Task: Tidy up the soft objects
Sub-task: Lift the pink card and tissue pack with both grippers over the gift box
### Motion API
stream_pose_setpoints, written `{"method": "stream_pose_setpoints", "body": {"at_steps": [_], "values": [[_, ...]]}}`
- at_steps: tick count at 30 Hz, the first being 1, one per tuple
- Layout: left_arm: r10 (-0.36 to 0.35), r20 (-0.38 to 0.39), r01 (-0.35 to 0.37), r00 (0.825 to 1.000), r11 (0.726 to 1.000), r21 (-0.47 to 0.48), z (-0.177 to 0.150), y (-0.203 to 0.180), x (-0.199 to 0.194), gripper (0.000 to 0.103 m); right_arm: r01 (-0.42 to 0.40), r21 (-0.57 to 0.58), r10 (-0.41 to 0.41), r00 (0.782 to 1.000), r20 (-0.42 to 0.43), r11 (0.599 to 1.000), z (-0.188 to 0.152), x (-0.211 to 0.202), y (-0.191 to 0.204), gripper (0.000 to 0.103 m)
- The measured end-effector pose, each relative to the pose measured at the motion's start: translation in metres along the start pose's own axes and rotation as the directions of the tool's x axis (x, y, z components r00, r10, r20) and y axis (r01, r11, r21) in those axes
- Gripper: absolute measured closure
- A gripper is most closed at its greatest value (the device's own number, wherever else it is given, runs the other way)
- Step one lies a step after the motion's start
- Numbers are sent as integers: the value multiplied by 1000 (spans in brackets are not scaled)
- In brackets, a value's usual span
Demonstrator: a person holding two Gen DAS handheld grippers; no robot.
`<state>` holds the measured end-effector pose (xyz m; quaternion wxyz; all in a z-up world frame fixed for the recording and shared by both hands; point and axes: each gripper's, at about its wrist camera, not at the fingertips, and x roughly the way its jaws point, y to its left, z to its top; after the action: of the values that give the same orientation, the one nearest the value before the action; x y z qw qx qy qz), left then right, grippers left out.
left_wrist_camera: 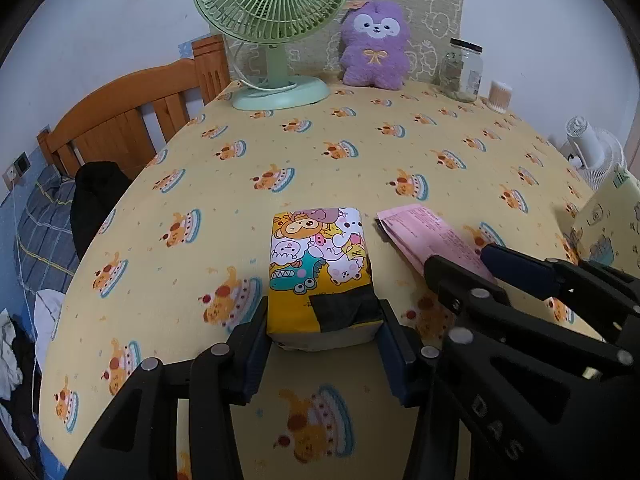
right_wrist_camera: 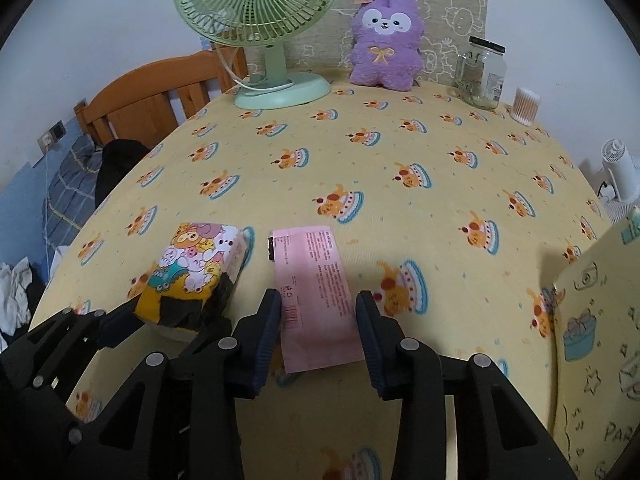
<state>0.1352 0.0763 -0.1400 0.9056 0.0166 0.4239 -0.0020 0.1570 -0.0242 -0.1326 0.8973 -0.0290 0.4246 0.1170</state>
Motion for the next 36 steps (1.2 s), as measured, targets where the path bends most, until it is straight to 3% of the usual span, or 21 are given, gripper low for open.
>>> {"method": "stream_pose_setpoints", "body": {"at_steps": [14, 36], "values": [[22, 52, -23, 998, 1000, 17, -6, -16, -35, 53, -11, 14, 10, 998, 57, 1000, -12, -38, -6, 61], [10, 190, -20, 982, 999, 49, 22, -43, -104, 53, 10, 27, -15, 980, 198, 1000, 9, -112, -23, 61]]}}
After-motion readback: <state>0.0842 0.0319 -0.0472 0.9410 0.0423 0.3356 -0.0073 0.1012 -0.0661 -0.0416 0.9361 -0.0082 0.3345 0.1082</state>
